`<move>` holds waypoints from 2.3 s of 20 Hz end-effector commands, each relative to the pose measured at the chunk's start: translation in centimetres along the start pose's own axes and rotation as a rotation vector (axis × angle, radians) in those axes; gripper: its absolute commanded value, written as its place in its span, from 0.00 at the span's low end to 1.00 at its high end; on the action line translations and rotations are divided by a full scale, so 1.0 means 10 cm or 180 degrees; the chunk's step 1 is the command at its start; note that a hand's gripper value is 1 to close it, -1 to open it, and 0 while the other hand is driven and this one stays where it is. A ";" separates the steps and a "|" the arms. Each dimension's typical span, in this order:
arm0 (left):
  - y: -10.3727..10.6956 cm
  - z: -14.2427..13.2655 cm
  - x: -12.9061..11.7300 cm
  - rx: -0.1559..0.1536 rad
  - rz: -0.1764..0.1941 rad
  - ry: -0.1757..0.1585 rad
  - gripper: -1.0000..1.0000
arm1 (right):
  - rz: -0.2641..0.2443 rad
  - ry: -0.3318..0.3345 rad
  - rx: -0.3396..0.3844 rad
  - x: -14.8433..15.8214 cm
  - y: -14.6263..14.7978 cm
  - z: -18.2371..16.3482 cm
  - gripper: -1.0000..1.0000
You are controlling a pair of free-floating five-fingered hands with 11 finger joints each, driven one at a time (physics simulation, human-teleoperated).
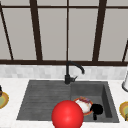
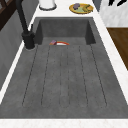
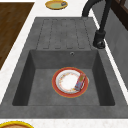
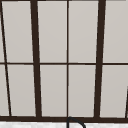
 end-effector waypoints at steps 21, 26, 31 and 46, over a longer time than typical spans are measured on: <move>1.02 -1.61 0.34 -0.0119 -0.0030 0.0037 1.00 | 0.0000 0.0000 0.0000 0.00 0.00 0.00 0.50; 1.11 -1.97 0.43 -0.0145 -0.0058 0.0016 1.00 | 0.0000 0.0000 0.0000 0.00 0.00 0.00 0.50; 1.19 -2.33 0.47 -0.0163 -0.0084 0.0047 1.00 | 0.0000 0.0000 0.0000 0.00 0.00 0.00 0.50; 1.43 -3.42 0.71 -0.0176 -0.0068 0.0044 1.00 | 0.0000 0.0000 0.0000 0.00 0.00 0.00 0.50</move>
